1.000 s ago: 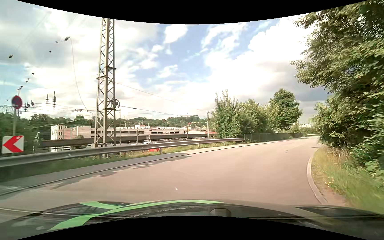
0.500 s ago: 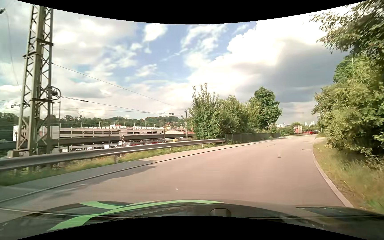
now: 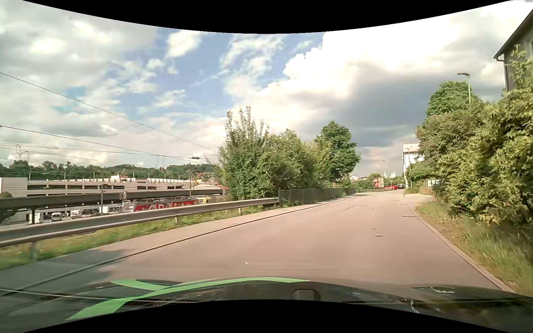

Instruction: Follow the waypoints while adhering to traffic rules and regulations

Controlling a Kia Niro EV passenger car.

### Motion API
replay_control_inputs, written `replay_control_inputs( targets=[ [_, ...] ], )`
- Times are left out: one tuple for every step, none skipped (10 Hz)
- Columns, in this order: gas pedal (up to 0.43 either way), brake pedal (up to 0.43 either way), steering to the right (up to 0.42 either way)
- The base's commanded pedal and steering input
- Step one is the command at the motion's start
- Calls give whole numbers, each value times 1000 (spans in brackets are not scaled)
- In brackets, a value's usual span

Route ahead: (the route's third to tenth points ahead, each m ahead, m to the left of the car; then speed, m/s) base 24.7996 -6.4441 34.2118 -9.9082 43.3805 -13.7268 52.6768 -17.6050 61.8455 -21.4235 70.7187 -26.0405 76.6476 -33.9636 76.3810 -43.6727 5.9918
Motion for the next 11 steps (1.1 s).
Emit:
replay_control_inputs(
  targets=[
    [157,0,180],
    [157,0,180],
    [157,0,180],
    [157,0,180],
    [157,0,180],
    [157,0,181],
    [157,0,180],
    [157,0,178],
    [157,0,173],
    [157,0,161],
    [157,0,150]
  ],
)
